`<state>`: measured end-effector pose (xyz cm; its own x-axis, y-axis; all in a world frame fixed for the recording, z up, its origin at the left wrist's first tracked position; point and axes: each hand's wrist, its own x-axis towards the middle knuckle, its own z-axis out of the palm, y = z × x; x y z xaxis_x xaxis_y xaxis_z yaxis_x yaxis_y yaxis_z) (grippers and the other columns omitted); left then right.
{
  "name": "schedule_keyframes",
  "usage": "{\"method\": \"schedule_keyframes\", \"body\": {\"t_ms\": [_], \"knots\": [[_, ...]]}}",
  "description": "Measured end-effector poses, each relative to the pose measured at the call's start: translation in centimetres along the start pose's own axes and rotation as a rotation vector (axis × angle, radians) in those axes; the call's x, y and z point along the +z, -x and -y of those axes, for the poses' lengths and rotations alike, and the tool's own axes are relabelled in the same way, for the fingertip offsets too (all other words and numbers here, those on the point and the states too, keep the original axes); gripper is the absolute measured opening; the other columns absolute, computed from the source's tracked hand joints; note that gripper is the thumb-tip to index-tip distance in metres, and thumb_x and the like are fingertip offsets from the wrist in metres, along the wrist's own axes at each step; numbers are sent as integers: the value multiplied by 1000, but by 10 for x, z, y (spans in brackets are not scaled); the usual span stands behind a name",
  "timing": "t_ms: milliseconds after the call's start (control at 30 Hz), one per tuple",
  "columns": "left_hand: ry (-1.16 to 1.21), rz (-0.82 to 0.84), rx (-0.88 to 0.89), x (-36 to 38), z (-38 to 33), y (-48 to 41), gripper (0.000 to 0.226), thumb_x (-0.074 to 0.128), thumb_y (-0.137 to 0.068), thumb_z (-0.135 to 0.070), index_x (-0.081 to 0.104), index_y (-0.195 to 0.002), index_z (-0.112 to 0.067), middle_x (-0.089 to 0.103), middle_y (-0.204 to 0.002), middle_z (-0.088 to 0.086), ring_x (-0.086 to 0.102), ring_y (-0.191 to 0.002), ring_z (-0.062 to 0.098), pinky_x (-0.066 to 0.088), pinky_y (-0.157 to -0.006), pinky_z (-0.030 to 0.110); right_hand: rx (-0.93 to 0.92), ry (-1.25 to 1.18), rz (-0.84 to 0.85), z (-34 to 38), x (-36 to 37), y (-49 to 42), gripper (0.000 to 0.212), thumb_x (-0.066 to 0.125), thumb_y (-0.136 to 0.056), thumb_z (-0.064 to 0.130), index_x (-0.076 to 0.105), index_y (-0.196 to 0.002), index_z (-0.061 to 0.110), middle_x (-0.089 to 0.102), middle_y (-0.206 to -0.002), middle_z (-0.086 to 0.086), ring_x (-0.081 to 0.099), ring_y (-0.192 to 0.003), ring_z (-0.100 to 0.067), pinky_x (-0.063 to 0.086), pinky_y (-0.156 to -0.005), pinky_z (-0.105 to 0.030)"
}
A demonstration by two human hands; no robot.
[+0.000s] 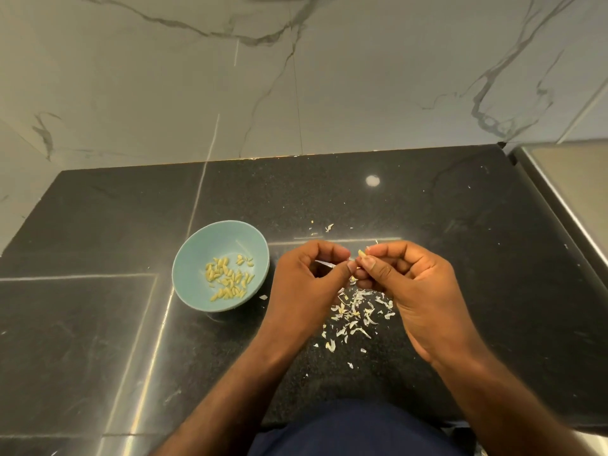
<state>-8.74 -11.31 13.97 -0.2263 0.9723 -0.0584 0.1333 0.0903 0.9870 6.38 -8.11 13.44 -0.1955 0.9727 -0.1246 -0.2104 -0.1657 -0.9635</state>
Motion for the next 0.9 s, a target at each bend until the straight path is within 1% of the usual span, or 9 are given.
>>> {"method": "schedule_keyframes", "body": {"t_ms": [67,233,333,433,567,700,767,833,900], "knots": [[37,53,2,1,-4,-3,12,70,-91,-15,73,-102,-13,74,-86,4,70,-73,14,52,-56,21,-24,35,-9,2,0,-1,18,74,-79,10,72,-97,6,75,-85,-15,73,-80,-25,59,-73,-30],[56,98,37,2,-13,-12,11,67,-93,-14,76,-99,-10,74,-83,5,67,-72,13,53,-57,22,-77,83,-6,11,-2,-3,16,75,-75,15,77,-90,17,76,-87,-10,73,-81,-25,59,-76,-33],[11,92,73,4,-20,-18,9,67,-93,-12,75,-95,-10,73,-78,2,67,-68,10,53,-56,20,-88,59,6,17,-2,-6,21,74,-75,15,75,-95,9,76,-87,-12,73,-81,-25,60,-78,-32],[-72,87,165,9,-30,-23,13,67,-92,-9,74,-87,-19,73,-72,-5,66,-65,4,53,-56,19,-104,61,-25,24,-2,-9,19,73,-79,12,73,-98,9,76,-87,-11,74,-83,-24,61,-76,-30],[-237,75,275,15,-38,-27,14,67,-92,-13,73,-86,-25,69,-67,-14,66,-64,3,57,-59,23,-195,258,-78,27,-7,-12,11,71,-89,11,75,-96,19,76,-83,-2,74,-78,-19,60,-74,-32],[-399,57,329,18,-38,-28,9,68,-92,-17,77,-90,-17,70,-72,-7,66,-65,10,57,-61,33,-312,473,-63,30,-7,-9,17,69,-92,13,73,-95,29,74,-84,12,71,-79,-8,59,-72,-24],[-468,34,390,19,-37,-28,10,68,-91,-16,77,-86,-14,68,-67,-4,63,-60,12,54,-56,35,-347,522,-47,29,-6,-7,18,68,-93,12,72,-97,29,73,-87,15,71,-83,-6,59,-73,-22],[-492,12,417,20,-33,-27,13,68,-89,-14,76,-80,-11,65,-61,-3,60,-54,13,50,-51,33,-357,559,-34,27,-6,-6,18,67,-93,12,72,-97,29,73,-88,18,71,-84,-3,58,-73,-20],[-463,9,382,21,-27,-23,15,68,-89,-13,75,-76,-11,62,-56,-5,55,-50,9,44,-46,23,-345,569,-37,22,-7,-4,17,69,-92,11,73,-95,27,73,-86,19,71,-81,-1,56,-71,-16]]}}
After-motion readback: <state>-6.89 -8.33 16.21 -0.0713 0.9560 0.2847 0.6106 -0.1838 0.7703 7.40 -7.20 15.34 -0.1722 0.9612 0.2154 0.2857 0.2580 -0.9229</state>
